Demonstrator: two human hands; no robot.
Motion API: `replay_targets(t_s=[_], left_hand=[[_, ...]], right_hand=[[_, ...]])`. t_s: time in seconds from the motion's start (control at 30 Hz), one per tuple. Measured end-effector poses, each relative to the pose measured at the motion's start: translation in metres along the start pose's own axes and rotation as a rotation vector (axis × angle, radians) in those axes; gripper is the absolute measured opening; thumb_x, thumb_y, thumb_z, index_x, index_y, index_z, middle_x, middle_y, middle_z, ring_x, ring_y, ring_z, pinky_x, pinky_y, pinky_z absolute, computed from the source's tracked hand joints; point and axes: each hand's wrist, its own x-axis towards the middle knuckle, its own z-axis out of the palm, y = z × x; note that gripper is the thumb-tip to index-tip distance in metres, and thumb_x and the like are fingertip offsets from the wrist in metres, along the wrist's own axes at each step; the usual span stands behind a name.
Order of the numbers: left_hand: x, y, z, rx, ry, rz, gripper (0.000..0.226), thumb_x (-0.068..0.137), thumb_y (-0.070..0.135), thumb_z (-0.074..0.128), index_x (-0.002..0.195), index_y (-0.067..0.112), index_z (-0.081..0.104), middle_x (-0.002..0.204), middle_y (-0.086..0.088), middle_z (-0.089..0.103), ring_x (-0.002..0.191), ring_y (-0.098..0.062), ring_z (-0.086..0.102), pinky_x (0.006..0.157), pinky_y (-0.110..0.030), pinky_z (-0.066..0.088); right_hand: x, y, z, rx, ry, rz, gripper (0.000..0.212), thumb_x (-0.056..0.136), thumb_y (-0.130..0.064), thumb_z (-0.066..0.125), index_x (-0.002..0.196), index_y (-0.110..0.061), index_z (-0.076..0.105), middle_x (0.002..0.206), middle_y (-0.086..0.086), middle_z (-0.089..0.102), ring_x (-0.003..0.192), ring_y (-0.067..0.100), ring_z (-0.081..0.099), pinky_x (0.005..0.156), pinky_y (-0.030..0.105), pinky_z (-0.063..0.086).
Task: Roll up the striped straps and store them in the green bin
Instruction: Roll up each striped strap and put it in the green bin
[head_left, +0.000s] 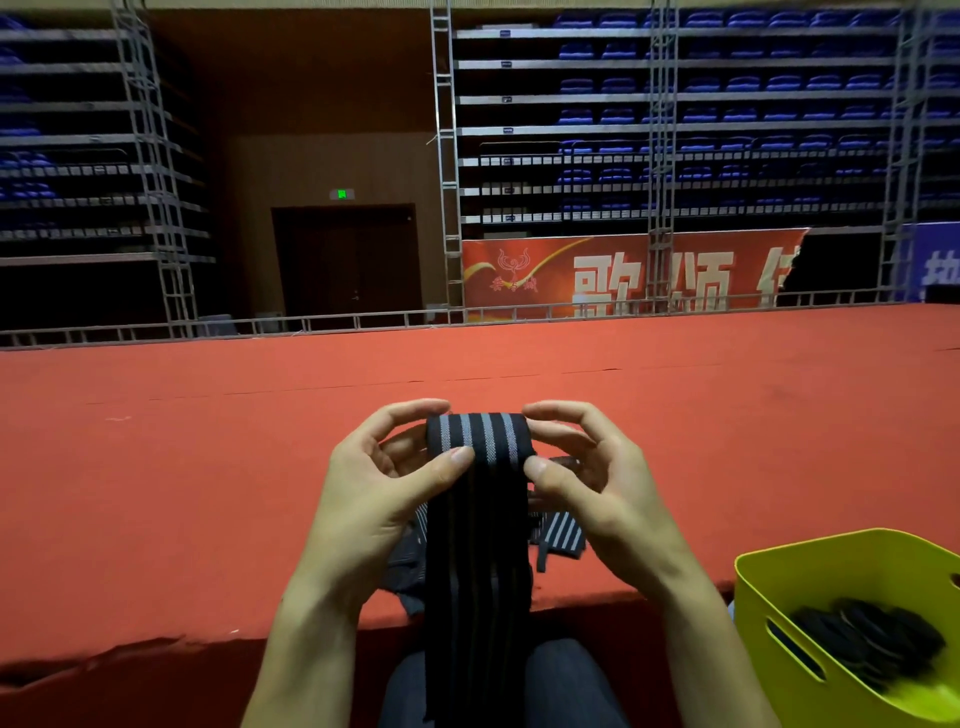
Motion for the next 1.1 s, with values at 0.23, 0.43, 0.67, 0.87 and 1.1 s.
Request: replay_targets(t_s=[0.23,0.43,0.67,0.87,1.1], left_hand=[[0.000,-0.008,0.007,0.119,-0.084,0.107,0.047,0.093,-0.010,0.073,0.136,0.009,0.064,0.133,0.000,0.076,0.127,-0.018,0.071,0.107,-0.029,0.056],[0.002,-0.009,0.003,0.162,-0.148,0.150,0.050,0.098,-0.014,0.065,0.142,0.009,0.059,0.141,-0.001,0.071,0.135,-0.017,0.065,0.115,-0.030,0.051],[0.000,-0.003,-0.002,0.174,-0.164,0.128,0.054,0.092,-0.005,0.076,0.139,0.015,0.062,0.134,-0.004,0.074,0.124,-0.023,0.073,0.105,-0.037,0.060],[-0.002,0.002,0.000,0.260,-0.178,0.077,0.041,0.094,0.020,0.078,0.133,0.026,0.068,0.121,-0.001,0.080,0.110,-0.023,0.079,0.087,-0.036,0.066],[0.001,-0.002,0.008,0.219,-0.125,0.121,0.038,0.092,0.019,0.078,0.130,0.023,0.071,0.119,-0.001,0.080,0.115,-0.021,0.077,0.090,-0.031,0.062]], right_hand=[[-0.005,-0.002,0.013,-0.457,0.064,-0.063,0.057,0.108,-0.034,0.059,0.162,-0.019,0.046,0.132,-0.015,0.072,0.123,-0.010,0.064,0.109,0.034,0.053],[-0.006,-0.004,0.020,-0.508,0.059,-0.133,0.068,0.107,-0.023,0.065,0.168,-0.024,0.034,0.120,-0.005,0.079,0.109,0.003,0.073,0.094,0.033,0.058],[0.000,-0.009,0.009,-0.176,0.029,-0.108,0.050,0.099,0.000,0.073,0.141,-0.026,0.062,0.125,-0.005,0.077,0.116,0.017,0.075,0.097,0.044,0.061],[0.000,-0.008,0.002,-0.090,0.072,-0.153,0.050,0.091,0.017,0.070,0.122,-0.023,0.067,0.121,0.000,0.075,0.102,0.023,0.079,0.086,0.032,0.063],[0.002,0.000,0.009,-0.010,0.102,-0.262,0.041,0.091,0.019,0.071,0.115,-0.014,0.068,0.127,0.005,0.076,0.116,0.028,0.075,0.095,0.047,0.063]])
